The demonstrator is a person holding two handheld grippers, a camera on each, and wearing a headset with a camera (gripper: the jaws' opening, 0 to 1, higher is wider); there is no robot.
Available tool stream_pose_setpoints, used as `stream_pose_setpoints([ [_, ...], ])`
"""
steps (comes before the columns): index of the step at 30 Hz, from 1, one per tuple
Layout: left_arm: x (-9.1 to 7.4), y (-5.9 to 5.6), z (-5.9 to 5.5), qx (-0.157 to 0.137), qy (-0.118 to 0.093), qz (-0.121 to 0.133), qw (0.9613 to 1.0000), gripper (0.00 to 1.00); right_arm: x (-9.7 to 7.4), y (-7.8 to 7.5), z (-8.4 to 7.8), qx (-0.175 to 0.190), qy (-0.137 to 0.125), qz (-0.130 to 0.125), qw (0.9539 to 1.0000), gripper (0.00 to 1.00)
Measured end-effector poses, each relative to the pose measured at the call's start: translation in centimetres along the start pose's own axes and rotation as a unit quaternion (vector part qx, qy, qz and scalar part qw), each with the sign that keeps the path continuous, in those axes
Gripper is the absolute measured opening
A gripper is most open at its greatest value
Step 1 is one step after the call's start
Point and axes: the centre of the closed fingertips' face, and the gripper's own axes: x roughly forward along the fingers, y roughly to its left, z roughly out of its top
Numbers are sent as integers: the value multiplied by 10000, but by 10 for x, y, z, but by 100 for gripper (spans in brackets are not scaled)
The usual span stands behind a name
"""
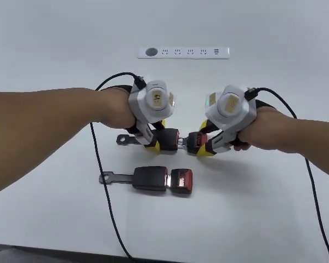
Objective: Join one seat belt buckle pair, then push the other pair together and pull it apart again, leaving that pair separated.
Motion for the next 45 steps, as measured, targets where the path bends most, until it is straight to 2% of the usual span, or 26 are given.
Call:
stream_pose_setpoints([
  [6, 1, 1, 1, 68, 35, -1, 10000, 33, 3, -2, 7, 32, -56, 51, 10000, 29],
  [9, 0, 1, 1, 20, 15, -9, 10000, 33, 6, 0, 13, 16, -61, 39, 10000, 29],
  [15, 0, 2, 1, -20, 42, 9, 10000, 32, 10, -5, 19, 85, -38, 66, 9999, 29],
  [20, 0, 2, 1, -24, 5, 12, 10000, 33, 9, -1, 19, 68, -13, 36, 10000, 29],
  [30, -1, 2, 1, -54, 67, 24, 10000, 33, 9, -2, 18, 45, 24, -23, 10000, 30],
  [36, 0, 4, -1, -98, -20, 15, 9999, 33, 8, -2, 16, 17, 59, -37, 10000, 30],
  [39, 0, 4, -2, -116, -46, 21, 9999, 33, 2, -2, 9, 38, 114, -48, 9999, 31],
  [41, -1, 3, 0, -111, -26, 32, 9999, 33, -1, -4, 4, 115, 108, -49, 9999, 31],
  [45, -1, 1, 2, -76, 64, 34, 9999, 33, -2, -1, 4, 98, 18, -75, 9999, 31],
])
